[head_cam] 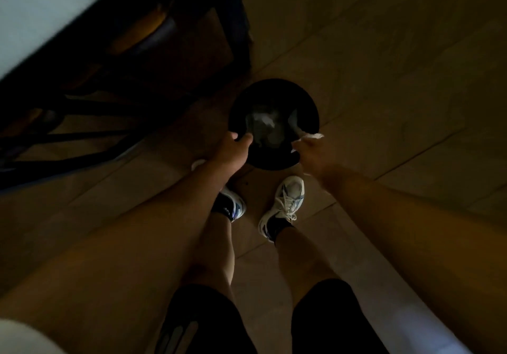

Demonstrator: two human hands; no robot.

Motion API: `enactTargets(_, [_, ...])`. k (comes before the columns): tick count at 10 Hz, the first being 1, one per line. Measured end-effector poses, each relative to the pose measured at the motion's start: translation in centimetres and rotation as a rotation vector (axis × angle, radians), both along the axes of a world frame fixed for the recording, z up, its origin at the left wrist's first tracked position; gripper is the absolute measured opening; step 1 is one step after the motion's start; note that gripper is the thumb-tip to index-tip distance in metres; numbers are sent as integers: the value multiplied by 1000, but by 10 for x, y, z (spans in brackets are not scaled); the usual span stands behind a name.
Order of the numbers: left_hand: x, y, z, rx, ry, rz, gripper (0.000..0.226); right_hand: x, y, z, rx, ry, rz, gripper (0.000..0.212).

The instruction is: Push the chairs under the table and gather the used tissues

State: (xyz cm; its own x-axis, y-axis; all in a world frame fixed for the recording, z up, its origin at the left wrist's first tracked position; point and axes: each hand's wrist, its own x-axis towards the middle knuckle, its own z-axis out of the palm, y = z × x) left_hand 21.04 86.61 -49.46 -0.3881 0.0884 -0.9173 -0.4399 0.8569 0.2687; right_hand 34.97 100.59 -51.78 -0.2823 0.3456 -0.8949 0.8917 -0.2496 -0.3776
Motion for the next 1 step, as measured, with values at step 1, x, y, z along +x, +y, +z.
enactTargets(1, [12,-16,31,-50,1,1,54,-4,-8,40,5,-70,162,40])
